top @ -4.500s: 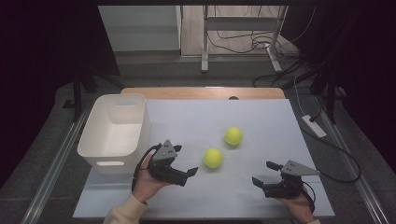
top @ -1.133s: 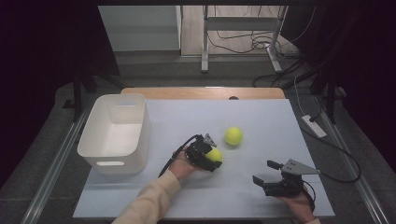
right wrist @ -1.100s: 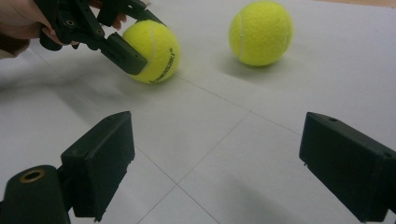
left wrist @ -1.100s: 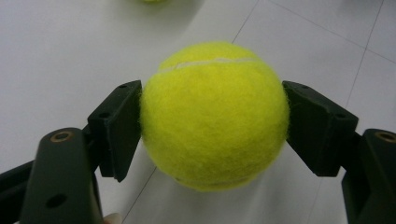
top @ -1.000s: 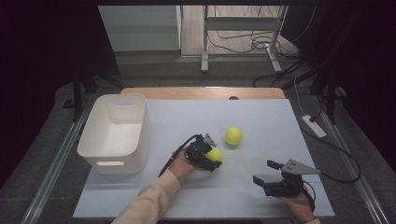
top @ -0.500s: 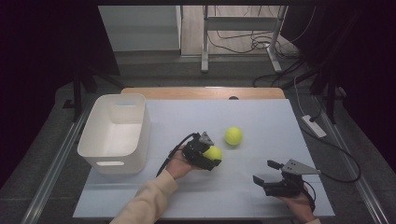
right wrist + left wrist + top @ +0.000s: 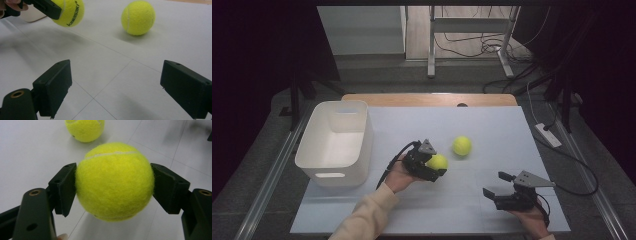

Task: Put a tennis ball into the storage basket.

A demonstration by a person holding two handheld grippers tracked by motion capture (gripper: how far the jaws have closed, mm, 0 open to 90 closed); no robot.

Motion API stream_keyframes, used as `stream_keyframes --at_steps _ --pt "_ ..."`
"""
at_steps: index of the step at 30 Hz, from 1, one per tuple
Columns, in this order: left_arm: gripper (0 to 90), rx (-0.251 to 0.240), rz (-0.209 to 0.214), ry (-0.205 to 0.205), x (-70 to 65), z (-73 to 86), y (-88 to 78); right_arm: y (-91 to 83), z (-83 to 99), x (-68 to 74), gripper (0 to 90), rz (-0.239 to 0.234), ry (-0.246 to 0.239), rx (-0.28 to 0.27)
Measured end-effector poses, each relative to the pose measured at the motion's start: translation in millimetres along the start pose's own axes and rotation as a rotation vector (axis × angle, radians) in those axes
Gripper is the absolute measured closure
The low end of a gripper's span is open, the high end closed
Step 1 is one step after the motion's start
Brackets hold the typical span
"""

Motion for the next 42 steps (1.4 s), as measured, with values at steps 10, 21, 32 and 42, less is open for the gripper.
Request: stream_keyframes --at_steps 10,21,32,42 --pt "26.7 -0.039 -0.013 0.000 3.1 1.7 -11.3 0.1 -0.4 -0.1 10.3 0.003 -0.003 -0.002" --pt "26.7 -0.077 -0.026 -0.006 5.6 1.1 -22.0 0.4 -0.8 0.3 10.4 0.004 -0.003 -0.005" --pt "26.7 -0.115 -0.035 -0.016 8.5 -0.2 -32.1 0.5 -1.1 0.6 10.4 0.006 -0.005 -0.004" --pt "26.6 -0.157 -0.048 -0.020 9.9 -1.6 -43.5 0.4 -1.3 0.6 10.3 0.007 -0.005 -0.004"
Point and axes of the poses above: each handheld gripper's, and its own axes: y roughly forward along the jaws, z roughly out of its underside, x roughly to its left, the point moved 6 cm from there along y, roughly forward along the jaws, and after that the axes turned 2 degrees about x, right-handed, at the moved point
